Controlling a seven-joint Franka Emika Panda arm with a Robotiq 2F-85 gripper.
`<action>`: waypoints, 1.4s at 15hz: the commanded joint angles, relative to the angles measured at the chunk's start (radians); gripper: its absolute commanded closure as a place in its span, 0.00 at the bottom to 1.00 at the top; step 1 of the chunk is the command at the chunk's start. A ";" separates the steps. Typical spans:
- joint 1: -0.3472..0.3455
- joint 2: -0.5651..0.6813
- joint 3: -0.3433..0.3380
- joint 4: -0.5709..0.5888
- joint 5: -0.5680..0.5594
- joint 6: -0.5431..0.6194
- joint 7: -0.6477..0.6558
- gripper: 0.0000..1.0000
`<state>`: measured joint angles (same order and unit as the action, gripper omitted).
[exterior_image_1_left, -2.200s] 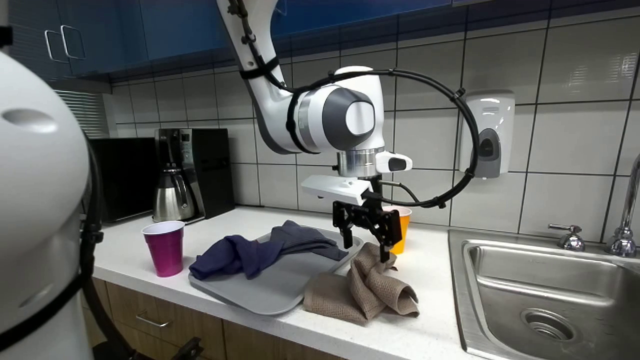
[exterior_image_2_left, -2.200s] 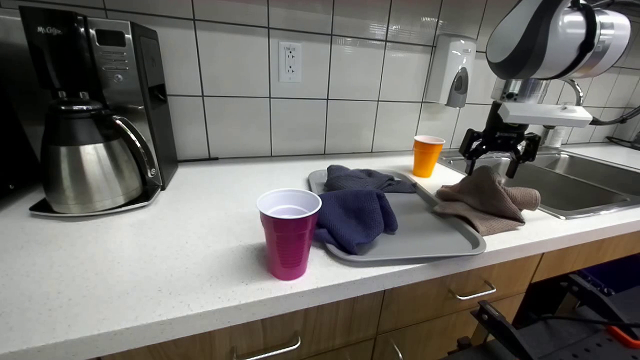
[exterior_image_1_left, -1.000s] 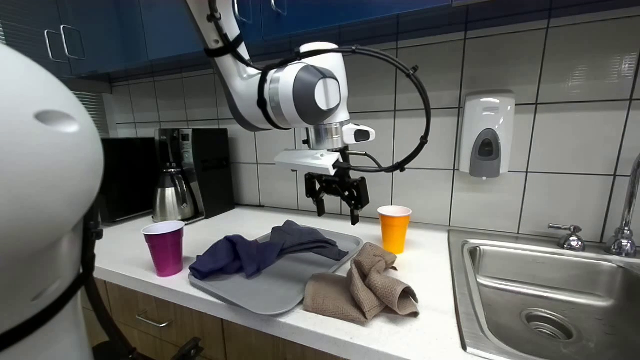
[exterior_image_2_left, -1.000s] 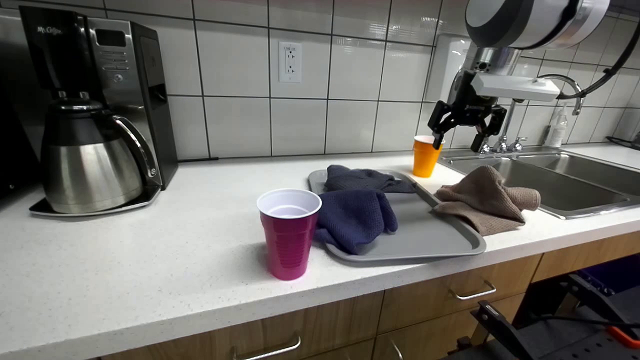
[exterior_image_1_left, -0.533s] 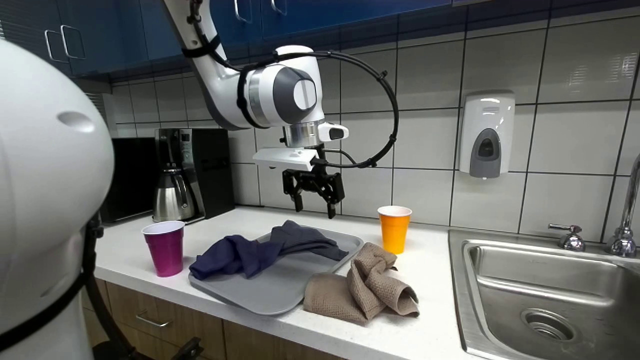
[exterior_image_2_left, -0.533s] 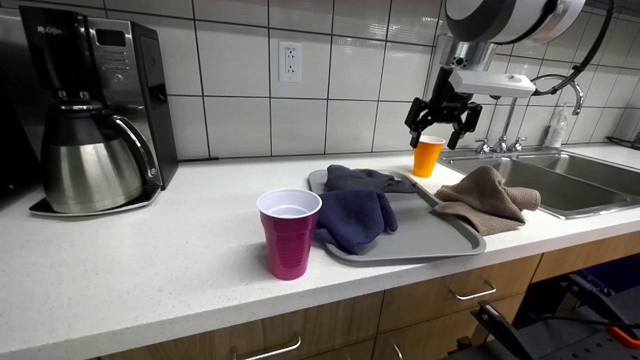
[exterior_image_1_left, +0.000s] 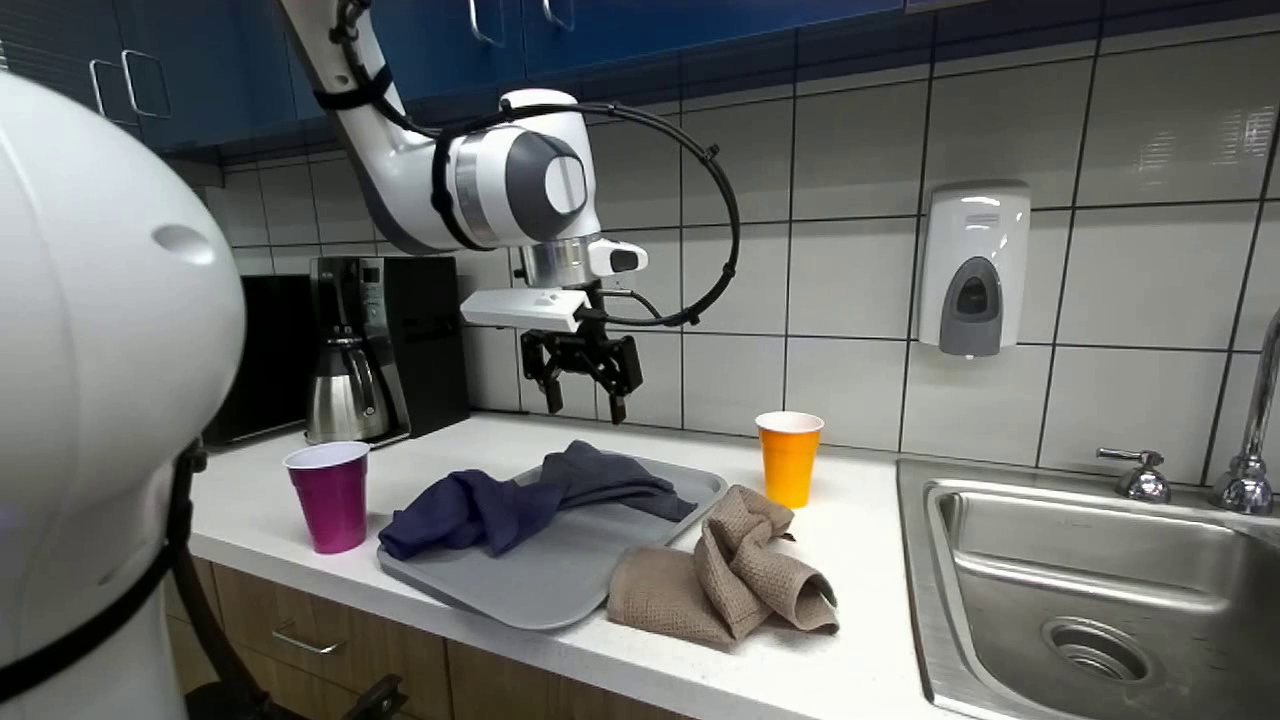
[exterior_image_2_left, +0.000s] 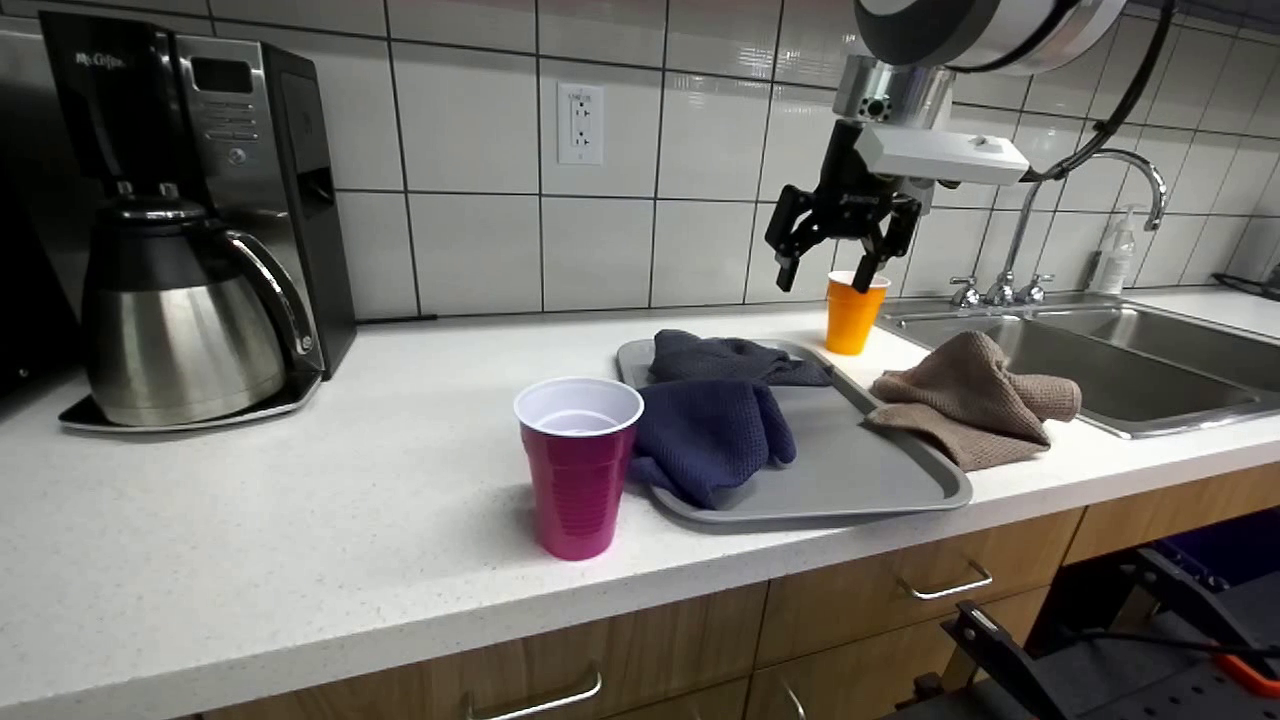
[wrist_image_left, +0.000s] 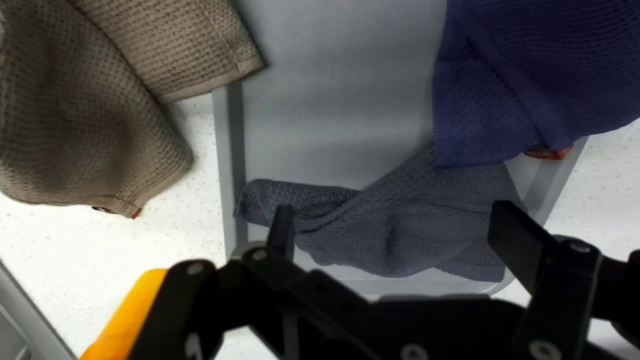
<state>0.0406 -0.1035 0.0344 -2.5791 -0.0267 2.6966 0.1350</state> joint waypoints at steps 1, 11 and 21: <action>0.020 -0.033 0.038 -0.001 0.008 -0.040 0.043 0.00; 0.084 -0.024 0.115 -0.018 0.015 -0.021 0.150 0.00; 0.107 -0.012 0.178 -0.053 -0.026 -0.018 0.267 0.00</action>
<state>0.1450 -0.1048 0.1914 -2.6196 -0.0283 2.6949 0.3407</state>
